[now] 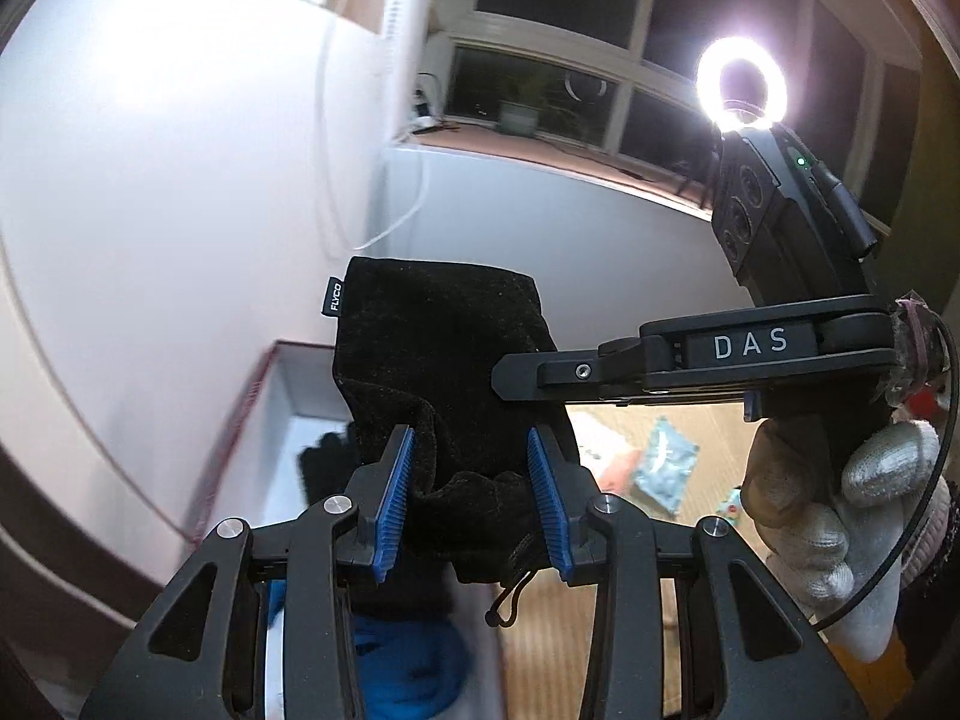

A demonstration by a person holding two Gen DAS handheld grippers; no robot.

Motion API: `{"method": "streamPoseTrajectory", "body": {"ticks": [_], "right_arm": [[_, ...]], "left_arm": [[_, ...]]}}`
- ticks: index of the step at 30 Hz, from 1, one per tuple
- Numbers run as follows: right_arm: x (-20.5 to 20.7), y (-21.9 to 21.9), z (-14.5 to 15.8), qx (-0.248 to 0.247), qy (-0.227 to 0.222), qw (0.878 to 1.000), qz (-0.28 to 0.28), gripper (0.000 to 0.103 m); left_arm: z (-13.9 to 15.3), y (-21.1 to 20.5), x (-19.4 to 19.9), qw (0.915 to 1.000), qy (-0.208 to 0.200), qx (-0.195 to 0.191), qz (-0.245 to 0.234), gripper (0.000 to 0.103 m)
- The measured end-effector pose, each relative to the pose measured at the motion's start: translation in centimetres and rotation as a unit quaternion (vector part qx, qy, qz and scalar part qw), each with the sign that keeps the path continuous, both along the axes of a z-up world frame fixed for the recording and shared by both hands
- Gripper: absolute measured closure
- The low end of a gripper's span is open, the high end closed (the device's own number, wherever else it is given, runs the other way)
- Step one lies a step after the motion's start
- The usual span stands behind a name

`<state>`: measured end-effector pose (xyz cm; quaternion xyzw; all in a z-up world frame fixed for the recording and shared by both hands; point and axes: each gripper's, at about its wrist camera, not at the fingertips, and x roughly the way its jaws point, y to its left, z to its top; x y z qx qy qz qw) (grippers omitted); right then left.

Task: Organize soft objects
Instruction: 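Lift the black pouch with both grippers over the shoebox, then lower the pouch into the shoebox and open both grippers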

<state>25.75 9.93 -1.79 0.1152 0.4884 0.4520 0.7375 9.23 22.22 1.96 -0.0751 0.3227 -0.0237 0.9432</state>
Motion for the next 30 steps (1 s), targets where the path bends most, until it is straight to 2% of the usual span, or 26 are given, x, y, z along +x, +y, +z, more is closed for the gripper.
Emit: {"method": "streamPoseTrajectory", "body": {"ticks": [5,14,22,23,25,26,27,30], "right_arm": [[0.6,3.0,-0.5,-0.005,0.003,1.000,0.012,0.082],[1.1,5.7,-2.3,-0.020,0.015,0.999,0.019,0.082],[1.0,7.0,-2.6,-0.043,0.002,0.999,0.017,0.080],[1.4,7.1,-2.6,-0.048,0.000,0.999,0.014,0.078],[1.5,7.1,-2.7,-0.056,-0.005,0.998,0.014,0.064],[1.6,7.0,-2.6,-0.061,-0.009,0.998,0.011,0.053],[1.5,6.9,-2.5,-0.068,-0.021,0.997,0.005,0.049],[1.2,6.4,-2.3,-0.081,-0.039,0.996,0.003,0.048]], "left_arm": [[-0.9,1.6,0.1,0.9997,0.007,-0.008,0.021,0.066],[-2.8,3.3,2.2,0.9986,0.026,-0.011,0.044,0.066],[-3.6,3.2,3.2,0.9971,0.035,0.016,0.065,0.066],[-3.6,3.1,3.3,0.9968,0.034,0.022,0.069,0.066],[-3.7,3.0,3.2,0.9961,0.033,0.030,0.076,0.066],[-3.7,3.1,3.0,0.9959,0.034,0.030,0.078,0.066],[-3.8,3.2,2.9,0.9958,0.035,0.029,0.079,0.066],[-4.0,3.2,2.5,0.9959,0.034,0.026,0.079,0.066]]}}
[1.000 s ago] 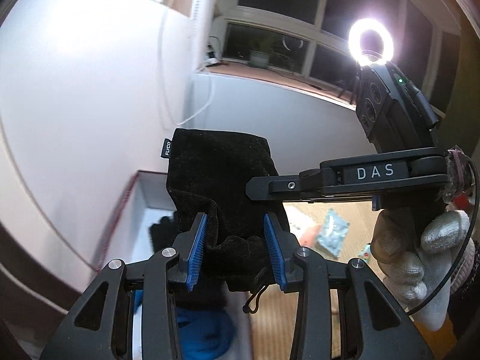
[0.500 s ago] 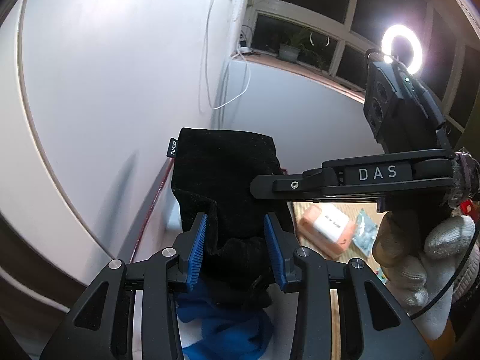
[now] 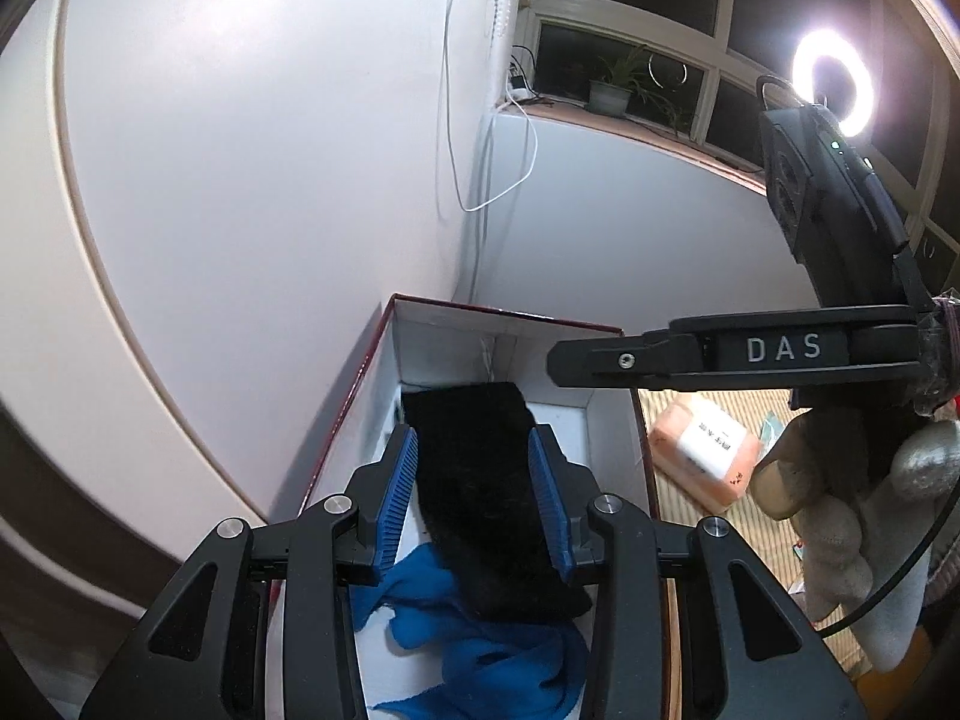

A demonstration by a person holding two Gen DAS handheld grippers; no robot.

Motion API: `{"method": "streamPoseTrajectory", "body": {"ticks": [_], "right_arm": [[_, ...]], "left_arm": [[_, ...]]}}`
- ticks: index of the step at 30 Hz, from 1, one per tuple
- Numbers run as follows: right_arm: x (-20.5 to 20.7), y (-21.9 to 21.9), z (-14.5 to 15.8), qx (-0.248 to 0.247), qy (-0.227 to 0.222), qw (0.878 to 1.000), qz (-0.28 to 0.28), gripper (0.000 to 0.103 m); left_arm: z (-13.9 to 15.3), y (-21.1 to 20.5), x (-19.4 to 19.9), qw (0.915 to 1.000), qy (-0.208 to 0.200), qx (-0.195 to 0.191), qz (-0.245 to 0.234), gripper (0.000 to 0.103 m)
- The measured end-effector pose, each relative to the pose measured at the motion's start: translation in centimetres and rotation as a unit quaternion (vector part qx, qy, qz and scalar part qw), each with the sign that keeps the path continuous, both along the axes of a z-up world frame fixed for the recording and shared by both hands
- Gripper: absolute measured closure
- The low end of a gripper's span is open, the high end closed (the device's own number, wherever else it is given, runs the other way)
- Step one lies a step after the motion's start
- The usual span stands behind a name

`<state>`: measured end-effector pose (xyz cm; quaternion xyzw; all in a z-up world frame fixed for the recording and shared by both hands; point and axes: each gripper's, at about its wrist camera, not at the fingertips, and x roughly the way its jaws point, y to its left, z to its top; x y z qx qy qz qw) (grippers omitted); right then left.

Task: Organize soft objects
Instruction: 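Lower the pouch into the shoebox and open both grippers, then move left gripper over the Coffee-mate sachet while right gripper reaches the bagged pink ball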

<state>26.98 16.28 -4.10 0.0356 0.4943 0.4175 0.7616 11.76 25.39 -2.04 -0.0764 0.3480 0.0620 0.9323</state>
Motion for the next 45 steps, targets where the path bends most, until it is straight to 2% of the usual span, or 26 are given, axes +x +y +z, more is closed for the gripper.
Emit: {"method": "streamPoseTrajectory", "body": {"ticks": [6,9,11,15,17,20,26,27,30,34,37,41,45], "right_arm": [[-1.3,-3.0,0.6,-0.010,-0.026,1.000,-0.001,0.045],[-2.5,-5.8,1.0,-0.013,-0.049,0.999,-0.002,0.041],[-3.2,-7.7,1.1,-0.020,-0.064,0.998,-0.009,0.040],[-4.9,-13.1,1.0,-0.024,-0.087,0.995,-0.035,0.040],[-5.9,-16.8,0.8,-0.013,-0.090,0.994,-0.064,0.040],[-7.1,-21.7,0.7,0.004,-0.090,0.991,-0.095,0.040],[-11.5,-32.5,-0.3,0.025,-0.115,0.974,-0.192,0.040],[-12.4,-34.0,-0.6,0.022,-0.123,0.970,-0.208,0.037],[-15.8,-37.9,-1.7,-0.011,-0.158,0.956,-0.247,0.027],[-20.1,-41.5,-3.0,-0.061,-0.197,0.932,-0.297,0.025],[-22.5,-43.4,-3.6,-0.082,-0.212,0.920,-0.320,0.021],[-23.8,-45.1,-4.0,-0.080,-0.206,0.913,-0.343,0.013],[-22.6,-45.6,-5.4,-0.085,-0.189,0.913,-0.350,0.013]], "left_arm": [[-0.1,-0.8,-0.8,0.9998,-0.009,-0.014,-0.012,0.066],[0.0,-2.1,-2.1,0.9995,-0.019,-0.012,-0.023,0.058],[0.0,-3.0,-2.5,0.9991,-0.023,-0.017,-0.033,0.058],[-0.1,-5.6,-3.5,0.9977,-0.030,-0.020,-0.057,0.054],[-0.2,-7.1,-4.3,0.9966,-0.040,-0.022,-0.068,0.043],[-0.8,-9.5,-5.5,0.9941,-0.051,-0.034,-0.089,0.042],[-2.6,-14.0,-7.4,0.9898,-0.057,-0.047,-0.122,0.038],[-3.0,-14.6,-7.7,0.9889,-0.056,-0.056,-0.126,0.038],[-4.3,-16.2,-8.2,0.9862,-0.045,-0.080,-0.137,0.037],[-6.1,-17.9,-8.6,0.9845,-0.028,-0.097,-0.144,0.037],[-7.1,-18.9,-8.8,0.9835,-0.017,-0.103,-0.148,0.037],[-8.3,-20.9,-8.5,0.9821,-0.006,-0.096,-0.162,0.037],[-9.2,-22.8,-8.0,0.9801,0.003,-0.089,-0.178,0.037]]}}
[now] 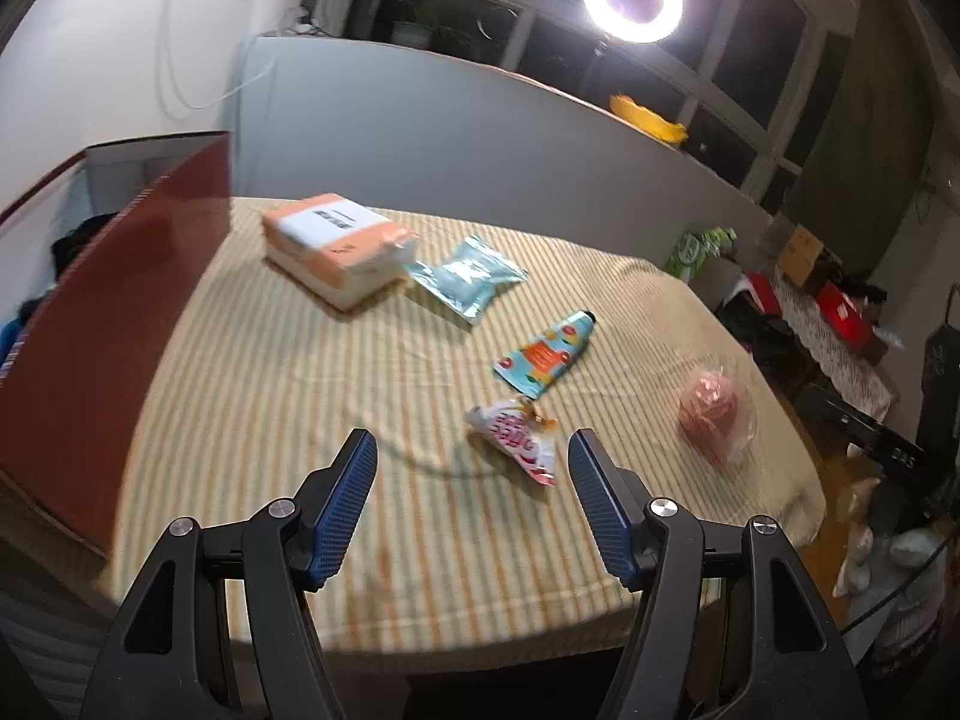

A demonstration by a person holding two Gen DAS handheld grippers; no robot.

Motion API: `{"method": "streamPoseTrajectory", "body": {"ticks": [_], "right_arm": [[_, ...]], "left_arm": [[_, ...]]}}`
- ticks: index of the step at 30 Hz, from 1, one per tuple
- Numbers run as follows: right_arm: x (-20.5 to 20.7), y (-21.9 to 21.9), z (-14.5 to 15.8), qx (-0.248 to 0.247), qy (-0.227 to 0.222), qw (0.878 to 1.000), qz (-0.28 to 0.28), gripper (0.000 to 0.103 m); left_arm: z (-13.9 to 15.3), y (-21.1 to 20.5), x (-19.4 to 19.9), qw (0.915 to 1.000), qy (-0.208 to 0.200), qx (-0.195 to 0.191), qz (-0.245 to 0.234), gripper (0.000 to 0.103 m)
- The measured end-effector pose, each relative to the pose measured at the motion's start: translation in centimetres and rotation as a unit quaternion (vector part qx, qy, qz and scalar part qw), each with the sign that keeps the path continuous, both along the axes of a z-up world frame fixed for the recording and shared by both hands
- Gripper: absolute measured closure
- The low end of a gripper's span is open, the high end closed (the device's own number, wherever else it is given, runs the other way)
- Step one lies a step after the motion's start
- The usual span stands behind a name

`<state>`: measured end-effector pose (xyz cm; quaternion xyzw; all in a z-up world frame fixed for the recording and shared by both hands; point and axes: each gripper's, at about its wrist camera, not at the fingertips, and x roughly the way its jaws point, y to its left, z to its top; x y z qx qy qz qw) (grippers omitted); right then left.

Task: Organize soft objects
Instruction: 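Move left gripper over the Coffee-mate sachet while right gripper reaches the bagged pink ball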

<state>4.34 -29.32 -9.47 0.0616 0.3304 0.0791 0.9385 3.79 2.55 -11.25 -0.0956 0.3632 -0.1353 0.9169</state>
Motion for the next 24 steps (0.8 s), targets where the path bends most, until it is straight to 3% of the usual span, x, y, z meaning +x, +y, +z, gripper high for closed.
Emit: {"method": "streamPoseTrajectory", "body": {"ticks": [10,24], "right_arm": [[3.8,1.6,-3.9,-0.044,0.034,0.998,0.006,0.013],[6.5,4.3,-5.3,-0.090,0.047,0.994,0.051,0.012]], "left_arm": [[-1.5,-4.2,2.0,0.9983,0.004,0.055,-0.021,0.037],[-4.8,-6.5,5.6,0.9930,0.048,0.104,-0.029,0.037]]}}
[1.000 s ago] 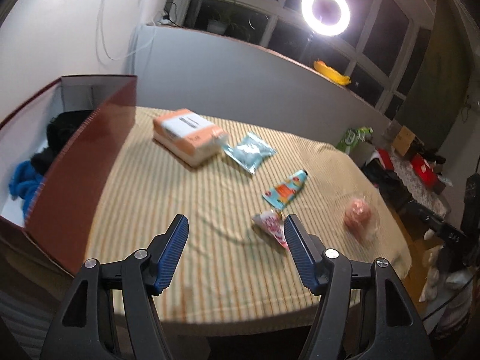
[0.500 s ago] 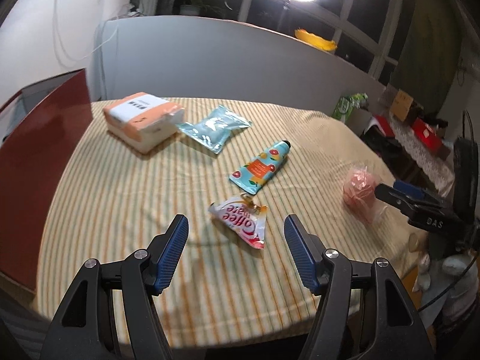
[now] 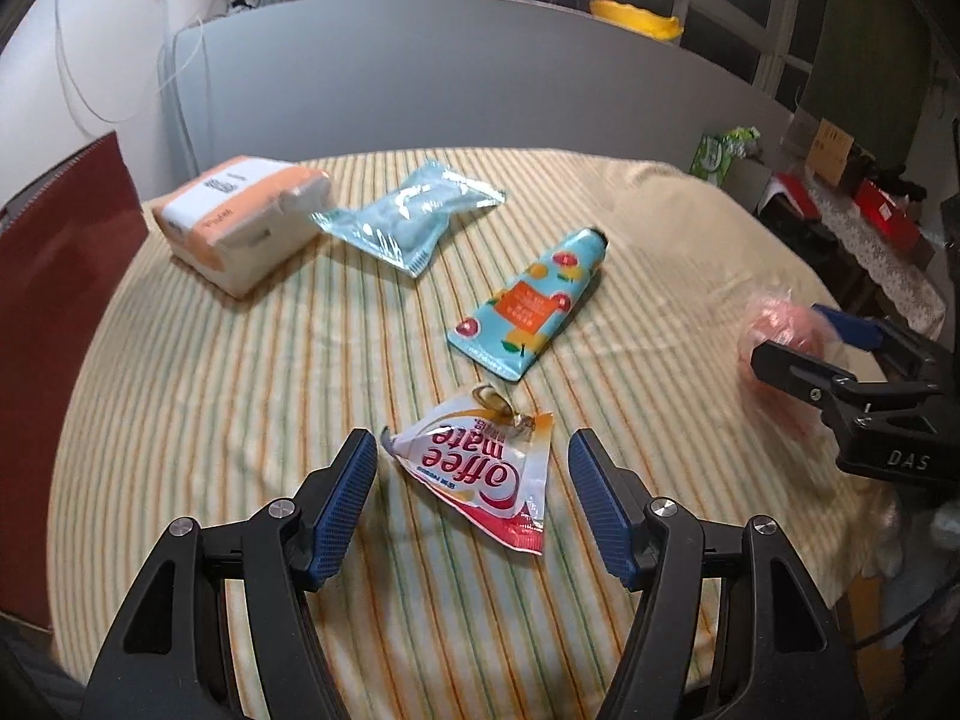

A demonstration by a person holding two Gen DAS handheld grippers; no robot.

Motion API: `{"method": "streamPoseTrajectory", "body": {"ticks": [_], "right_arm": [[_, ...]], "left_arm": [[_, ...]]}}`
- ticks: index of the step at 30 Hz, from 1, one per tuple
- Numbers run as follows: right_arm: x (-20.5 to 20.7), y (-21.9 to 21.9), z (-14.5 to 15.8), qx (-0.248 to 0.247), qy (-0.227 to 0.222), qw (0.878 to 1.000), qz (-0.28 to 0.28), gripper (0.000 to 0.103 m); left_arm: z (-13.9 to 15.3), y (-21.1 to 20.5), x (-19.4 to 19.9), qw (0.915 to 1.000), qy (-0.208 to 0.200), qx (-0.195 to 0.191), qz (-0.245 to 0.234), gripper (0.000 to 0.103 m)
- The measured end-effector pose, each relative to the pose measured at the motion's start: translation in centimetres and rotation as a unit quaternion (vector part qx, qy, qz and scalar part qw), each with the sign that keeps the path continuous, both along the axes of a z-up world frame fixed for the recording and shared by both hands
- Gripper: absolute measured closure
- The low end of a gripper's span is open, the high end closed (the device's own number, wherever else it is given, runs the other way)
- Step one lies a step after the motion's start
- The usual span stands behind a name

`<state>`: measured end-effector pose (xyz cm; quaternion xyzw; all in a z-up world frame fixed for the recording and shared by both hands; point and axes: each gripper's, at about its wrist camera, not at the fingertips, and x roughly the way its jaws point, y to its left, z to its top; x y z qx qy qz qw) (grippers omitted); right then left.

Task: Organize soft objects
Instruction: 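Move left gripper over the Coffee-mate sachet while right gripper reaches the bagged pink ball, then close left gripper on the Coffee-mate sachet while right gripper closes on the plastic bag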

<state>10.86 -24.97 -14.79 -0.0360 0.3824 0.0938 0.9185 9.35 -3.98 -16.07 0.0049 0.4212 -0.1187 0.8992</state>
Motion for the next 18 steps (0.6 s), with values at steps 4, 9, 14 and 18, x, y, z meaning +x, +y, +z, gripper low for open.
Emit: {"method": "streamPoseTrajectory", "body": {"ticks": [4,9,14,18], "right_arm": [[0.12,0.69,-0.44,-0.026,0.001,1.000,0.008,0.012],[0.20,0.60,-0.70,-0.026,0.003,1.000,0.003,0.015],[0.10,0.41,-0.69,-0.027,0.001,1.000,-0.003,0.028],[-0.11,0.42,-0.78,-0.037,-0.002,0.999,-0.006,0.041]], "left_arm": [[-0.19,-0.39,0.19,0.9999,-0.007,0.015,0.001,0.037],[-0.44,-0.53,0.05,0.9995,-0.020,0.024,0.001,0.037],[-0.46,-0.41,-0.28,0.9992,-0.033,0.023,0.008,0.049],[-0.41,-0.15,-0.25,0.9991,-0.037,0.020,0.009,0.053]]}}
